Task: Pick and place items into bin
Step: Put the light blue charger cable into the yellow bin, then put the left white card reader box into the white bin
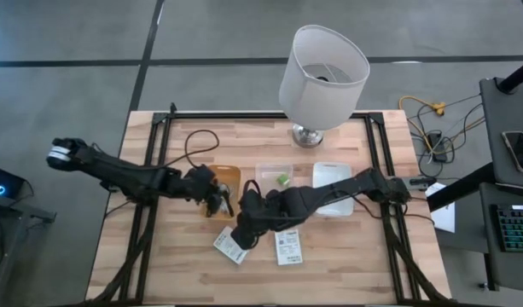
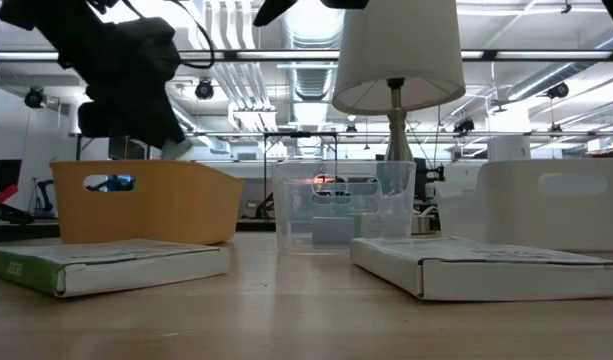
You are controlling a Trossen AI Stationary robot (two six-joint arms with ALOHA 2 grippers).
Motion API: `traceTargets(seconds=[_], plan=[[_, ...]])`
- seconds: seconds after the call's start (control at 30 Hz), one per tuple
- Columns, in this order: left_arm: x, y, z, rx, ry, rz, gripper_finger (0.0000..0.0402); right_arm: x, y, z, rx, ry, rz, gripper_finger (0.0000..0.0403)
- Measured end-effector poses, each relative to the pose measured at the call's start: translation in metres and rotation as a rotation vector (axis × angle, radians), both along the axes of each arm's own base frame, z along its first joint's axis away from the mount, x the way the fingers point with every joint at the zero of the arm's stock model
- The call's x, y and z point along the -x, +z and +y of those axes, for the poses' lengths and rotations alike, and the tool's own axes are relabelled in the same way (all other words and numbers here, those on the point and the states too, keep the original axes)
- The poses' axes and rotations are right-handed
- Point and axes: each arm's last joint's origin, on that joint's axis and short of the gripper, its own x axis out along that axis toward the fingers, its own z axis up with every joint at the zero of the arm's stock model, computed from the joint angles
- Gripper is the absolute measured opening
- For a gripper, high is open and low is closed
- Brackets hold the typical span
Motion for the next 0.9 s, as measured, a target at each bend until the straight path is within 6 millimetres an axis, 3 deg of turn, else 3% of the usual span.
traceTargets(seconds=[0.23,0.37,0.5,0.63,0.8,0.9], plan=[[-0.003,0.007,-0.001,-0.014,-0.002,0.103,0.0204,0.010,-0.002,0.018,0.018,0.047,0.042,0.0212],[-0.004,0.037,-0.015,0.001,-0.085,-0.025,0.0231,0.019,-0.005,0.027,0.068,0.122,0.106,0.0212],[0.002,0.066,-0.049,0.035,-0.242,-0.169,0.0234,0.020,-0.012,0.036,0.058,0.269,0.141,0.0210],[0.016,0.066,-0.097,0.052,-0.339,-0.181,0.0210,0.015,-0.032,0.035,0.050,0.301,0.167,0.0200],[0.028,0.032,-0.154,0.132,-0.305,-0.124,0.0132,0.001,-0.061,0.028,-0.020,0.340,0.140,0.0162],[0.026,0.013,-0.176,0.159,-0.249,-0.116,0.0070,-0.005,-0.077,0.025,-0.051,0.350,0.120,0.0138]])
